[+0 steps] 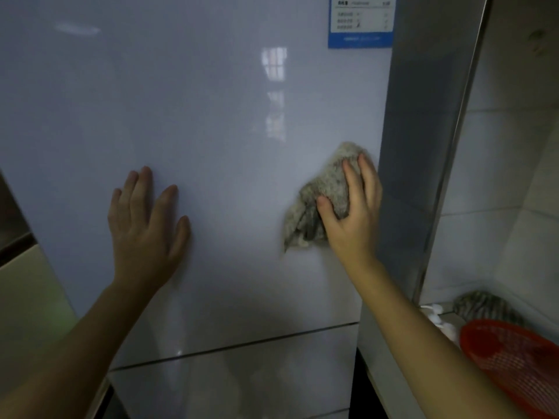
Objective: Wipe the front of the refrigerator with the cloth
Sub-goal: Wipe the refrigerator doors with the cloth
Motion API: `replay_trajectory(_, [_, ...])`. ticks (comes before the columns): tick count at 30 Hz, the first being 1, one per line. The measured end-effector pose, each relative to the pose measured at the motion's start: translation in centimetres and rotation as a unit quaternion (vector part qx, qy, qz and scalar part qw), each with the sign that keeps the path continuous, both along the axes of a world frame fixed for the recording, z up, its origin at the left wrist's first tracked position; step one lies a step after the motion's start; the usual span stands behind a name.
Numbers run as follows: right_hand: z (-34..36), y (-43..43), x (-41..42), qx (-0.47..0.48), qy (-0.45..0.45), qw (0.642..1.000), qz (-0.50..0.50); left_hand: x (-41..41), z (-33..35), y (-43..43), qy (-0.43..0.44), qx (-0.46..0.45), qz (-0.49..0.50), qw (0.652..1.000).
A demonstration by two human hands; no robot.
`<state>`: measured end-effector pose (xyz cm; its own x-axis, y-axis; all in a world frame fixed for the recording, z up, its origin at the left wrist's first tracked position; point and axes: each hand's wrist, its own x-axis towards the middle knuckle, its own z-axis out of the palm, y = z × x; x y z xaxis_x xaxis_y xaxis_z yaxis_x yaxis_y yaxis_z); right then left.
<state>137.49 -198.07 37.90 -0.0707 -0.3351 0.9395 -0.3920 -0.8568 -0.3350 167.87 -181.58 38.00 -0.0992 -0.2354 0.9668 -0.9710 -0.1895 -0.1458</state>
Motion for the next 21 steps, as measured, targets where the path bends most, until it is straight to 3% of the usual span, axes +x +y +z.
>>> replay_trajectory(5, [-2.8,-0.4,0.1,-0.003,0.019,1.0,-0.003,-0.4,-0.4,0.0,0.017,0.004,0.011,1.0])
replay_trajectory(9, [-11.0,0.8,-0.1,0.07,0.035,0.997,-0.002,-0.6,-1.0,0.6,0.01,0.019,0.02,1.0])
replay_trajectory(14, [-19.7,2.6,-1.2,0.103,0.129,0.986,-0.004,-0.6,-1.9,1.7,0.005,0.054,0.03,0.998])
replay_trajectory(21, [-20.4,3.4,-0.9,0.144,0.11,0.983,-0.014,0.7,-2.6,3.1,-0.014,0.07,0.054,0.996])
